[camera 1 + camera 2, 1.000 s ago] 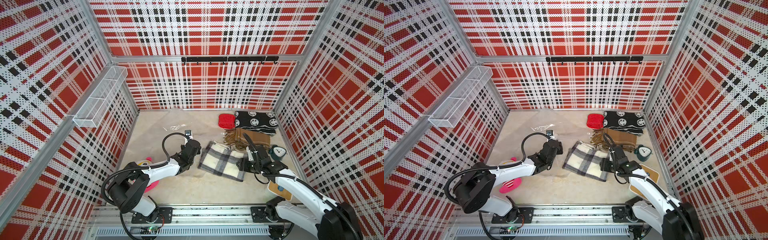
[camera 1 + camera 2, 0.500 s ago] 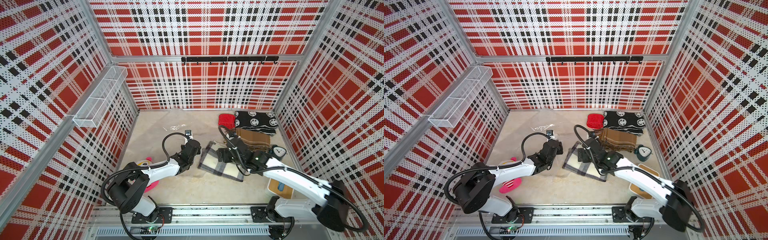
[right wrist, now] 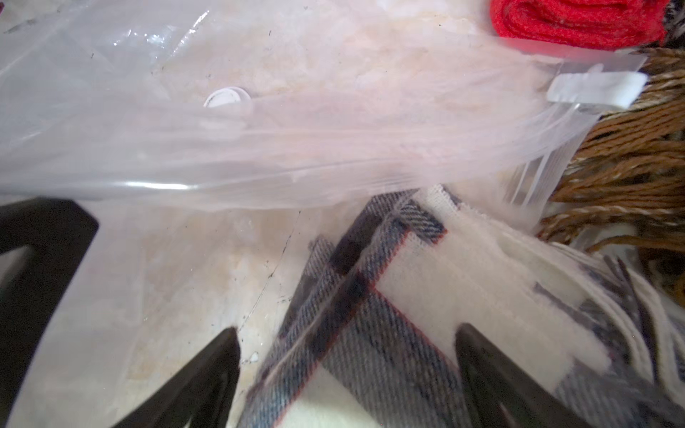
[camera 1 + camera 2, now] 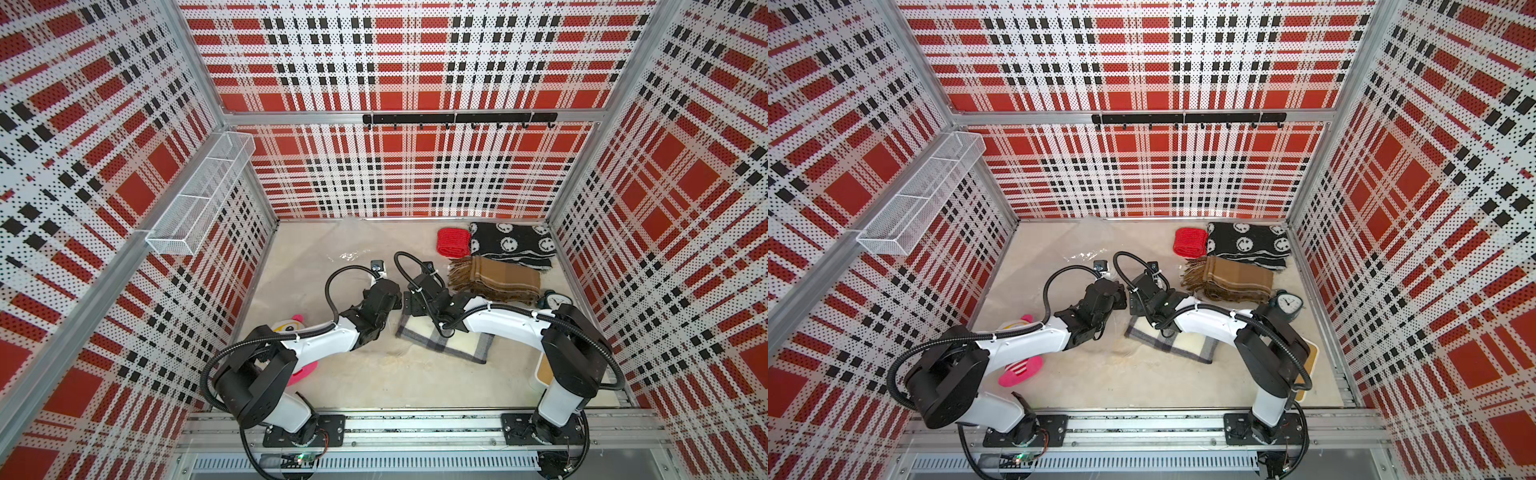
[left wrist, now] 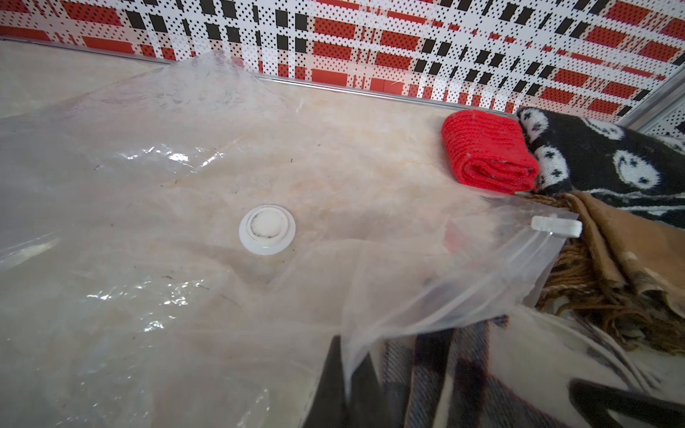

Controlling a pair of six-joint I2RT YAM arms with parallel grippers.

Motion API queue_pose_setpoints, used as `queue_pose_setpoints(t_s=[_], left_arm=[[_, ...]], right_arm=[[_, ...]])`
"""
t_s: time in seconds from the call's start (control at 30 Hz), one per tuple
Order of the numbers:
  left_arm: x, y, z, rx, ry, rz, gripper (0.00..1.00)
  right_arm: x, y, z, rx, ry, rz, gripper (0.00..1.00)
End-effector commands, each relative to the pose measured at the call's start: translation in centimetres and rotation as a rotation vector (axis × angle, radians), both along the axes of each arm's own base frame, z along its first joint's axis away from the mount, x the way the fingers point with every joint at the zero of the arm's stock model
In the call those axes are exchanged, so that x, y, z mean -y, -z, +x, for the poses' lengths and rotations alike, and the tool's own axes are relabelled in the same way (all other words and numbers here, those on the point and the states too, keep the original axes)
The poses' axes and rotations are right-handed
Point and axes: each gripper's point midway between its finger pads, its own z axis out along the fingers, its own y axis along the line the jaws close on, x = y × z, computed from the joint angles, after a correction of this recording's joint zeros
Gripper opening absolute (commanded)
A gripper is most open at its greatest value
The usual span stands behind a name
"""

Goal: Take the scarf out of the vacuum bag
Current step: Move the scarf to the center of the board.

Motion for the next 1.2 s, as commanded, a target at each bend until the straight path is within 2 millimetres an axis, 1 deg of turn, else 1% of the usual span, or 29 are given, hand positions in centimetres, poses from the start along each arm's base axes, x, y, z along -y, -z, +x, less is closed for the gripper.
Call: queue_pose_setpoints(t_s=[0.0, 0.1, 0.17, 0.23, 0.4, 0.47, 0.53, 0.67, 0.77, 0.97, 1.07, 1.17], left_arm=[[-0.2, -1.5, 0.4, 0.027, -0.004, -0.032, 0.0], [-0.4, -1.6, 0.4, 0.029, -0.009, -0.035, 0.0], [-0.4, -1.7, 0.4, 0.03, -0.008, -0.038, 0.0], [-0.4, -1.7, 0.3, 0.031, -0.007, -0.042, 0.0], [-0.4, -1.7, 0.3, 0.03, -0.006, -0.044, 0.0], [-0.4, -1.8, 0.3, 0.031, -0.008, -0.044, 0.0], [-0.5, -1.8, 0.3, 0.031, -0.01, -0.046, 0.0], [-0.5, -2.1, 0.3, 0.036, -0.008, -0.049, 0.0], [-0.6, -2.1, 0.3, 0.037, -0.009, -0.048, 0.0], [-0.7, -2.3, 0.2, 0.04, -0.007, -0.051, 0.0], [-0.7, -2.4, 0.2, 0.042, -0.007, -0.053, 0.0], [-0.7, -2.5, 0.2, 0.045, -0.008, -0.057, 0.0]], right_arm=[[-0.8, 1.3, 0.7, 0.032, 0.02, 0.017, 0.91], [-0.9, 3.3, 0.3, -0.011, 0.021, -0.026, 0.91], [-1.3, 4.2, -0.3, -0.036, -0.006, -0.007, 0.9], [-0.5, 5.2, -0.8, -0.049, 0.007, -0.019, 0.9], [1.7, 6.5, -1.4, -0.053, 0.052, -0.081, 0.9], [2.2, 6.8, -1.5, -0.058, 0.057, -0.108, 0.88], [1.9, 7.0, -2.0, -0.067, 0.015, -0.099, 0.84], [2.5, 7.0, -2.7, -0.074, -0.001, -0.102, 0.82], [3.0, 6.5, -3.0, -0.075, -0.002, -0.117, 0.79], [5.8, 5.8, -3.4, -0.072, 0.04, -0.152, 0.79], [6.7, 4.9, -3.5, -0.049, 0.048, -0.139, 0.79], [6.5, 3.4, -3.4, -0.021, 0.035, -0.115, 0.8]])
